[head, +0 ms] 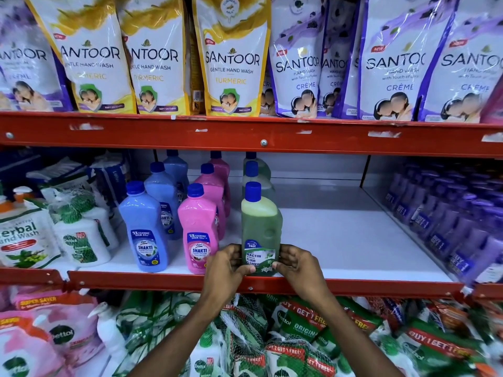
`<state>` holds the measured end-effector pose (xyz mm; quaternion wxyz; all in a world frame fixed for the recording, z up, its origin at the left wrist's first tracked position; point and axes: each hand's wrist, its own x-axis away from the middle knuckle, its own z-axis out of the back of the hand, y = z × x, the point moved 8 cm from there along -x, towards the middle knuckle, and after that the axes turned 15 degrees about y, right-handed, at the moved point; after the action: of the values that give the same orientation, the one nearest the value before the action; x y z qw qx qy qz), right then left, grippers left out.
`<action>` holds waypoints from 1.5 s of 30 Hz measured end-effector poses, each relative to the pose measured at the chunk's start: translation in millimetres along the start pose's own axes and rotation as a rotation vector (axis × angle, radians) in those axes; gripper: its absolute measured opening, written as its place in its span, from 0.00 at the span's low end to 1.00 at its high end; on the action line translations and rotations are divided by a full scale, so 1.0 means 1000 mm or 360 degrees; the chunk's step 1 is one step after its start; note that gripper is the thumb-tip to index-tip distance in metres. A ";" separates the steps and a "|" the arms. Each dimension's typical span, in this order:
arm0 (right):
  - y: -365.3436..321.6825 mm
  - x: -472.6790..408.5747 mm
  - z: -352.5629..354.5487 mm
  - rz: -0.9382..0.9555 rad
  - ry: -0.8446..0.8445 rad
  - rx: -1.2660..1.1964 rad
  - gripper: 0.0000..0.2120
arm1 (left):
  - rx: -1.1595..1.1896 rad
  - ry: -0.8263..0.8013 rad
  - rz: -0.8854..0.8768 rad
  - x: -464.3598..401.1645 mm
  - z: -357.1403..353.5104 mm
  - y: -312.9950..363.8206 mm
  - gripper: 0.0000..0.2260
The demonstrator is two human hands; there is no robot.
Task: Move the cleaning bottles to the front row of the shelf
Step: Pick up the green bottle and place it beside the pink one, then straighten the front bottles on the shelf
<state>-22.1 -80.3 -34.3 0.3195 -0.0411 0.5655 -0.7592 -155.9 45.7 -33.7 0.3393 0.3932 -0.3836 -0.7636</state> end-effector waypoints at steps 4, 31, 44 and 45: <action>0.002 0.000 0.000 -0.0021 -0.0013 -0.0012 0.19 | -0.0002 -0.0007 0.0009 0.000 0.000 -0.002 0.16; -0.061 0.066 -0.098 0.0214 0.0327 -0.0073 0.24 | 0.0032 0.0608 -0.0135 0.011 0.130 -0.068 0.19; -0.063 0.042 -0.120 0.0078 0.0264 0.0097 0.16 | -0.0209 0.0191 -0.0318 -0.029 0.111 -0.065 0.14; -0.062 0.042 -0.120 0.0071 0.0271 0.0084 0.16 | -0.0213 0.0183 -0.0293 -0.031 0.111 -0.065 0.13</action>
<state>-133.0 7.0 -35.0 0.2881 0.0445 0.5712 -0.7673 -251.6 137.3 -34.1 0.3146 0.4463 -0.2741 -0.7916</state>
